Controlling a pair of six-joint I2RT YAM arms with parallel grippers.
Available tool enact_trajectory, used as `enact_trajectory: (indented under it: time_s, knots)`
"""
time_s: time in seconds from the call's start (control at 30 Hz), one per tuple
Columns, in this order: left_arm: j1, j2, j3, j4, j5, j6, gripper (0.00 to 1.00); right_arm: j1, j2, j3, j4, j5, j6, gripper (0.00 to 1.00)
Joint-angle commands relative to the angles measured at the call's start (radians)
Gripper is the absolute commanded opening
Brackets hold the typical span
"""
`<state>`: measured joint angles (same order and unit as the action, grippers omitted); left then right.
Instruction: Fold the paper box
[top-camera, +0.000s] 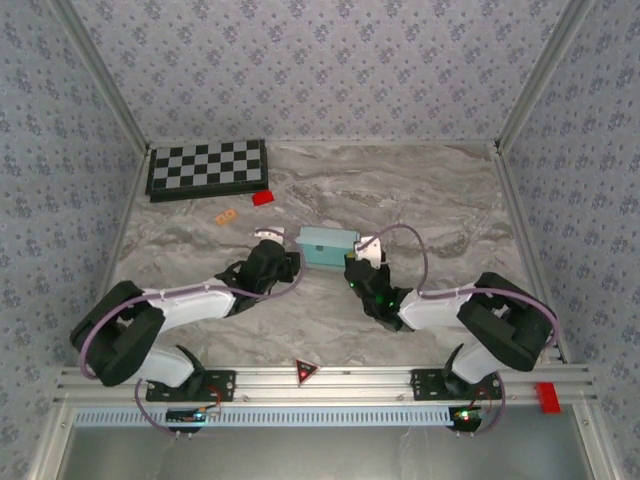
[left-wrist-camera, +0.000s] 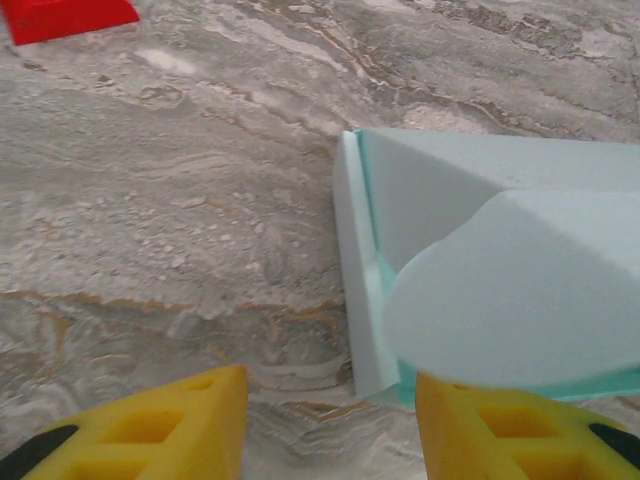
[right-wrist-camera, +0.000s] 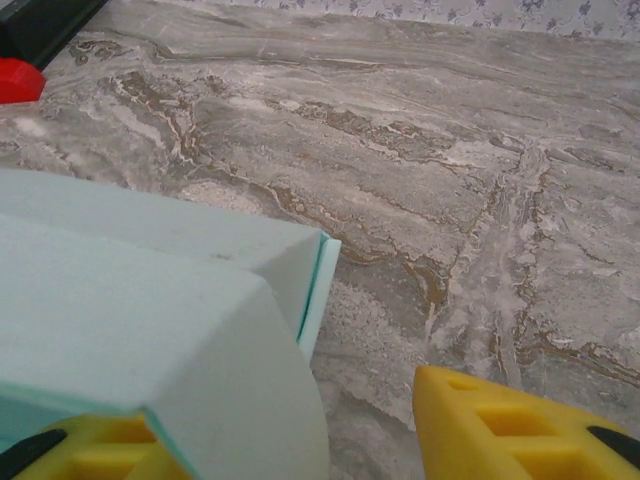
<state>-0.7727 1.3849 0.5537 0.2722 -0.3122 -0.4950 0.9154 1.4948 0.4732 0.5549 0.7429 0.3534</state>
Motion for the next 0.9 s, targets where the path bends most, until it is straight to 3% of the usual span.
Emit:
enact_trajectory:
  time_s: [0.0, 0.3, 0.47, 0.63, 0.87]
  knots:
    - [-0.006, -0.061, -0.013, -0.083, -0.073, 0.045, 0.48, 0.003, -0.054, -0.03, -0.034, -0.009, -0.029, 0.53]
    - [0.014, -0.162, 0.021, -0.258, -0.298, 0.03, 0.51, -0.052, -0.206, -0.086, -0.238, 0.006, 0.053, 0.54]
    - [0.092, -0.155, 0.089, -0.347, -0.274, -0.039, 0.51, -0.136, -0.289, -0.09, -0.342, -0.044, 0.068, 0.54]
    - [0.206, -0.125, 0.172, -0.377, -0.066, -0.057, 0.51, -0.26, -0.361, -0.03, -0.477, -0.191, 0.065, 0.53]
    - [0.311, -0.016, 0.338, -0.406, 0.32, -0.018, 0.51, -0.47, -0.354, 0.156, -0.677, -0.563, 0.1, 0.53]
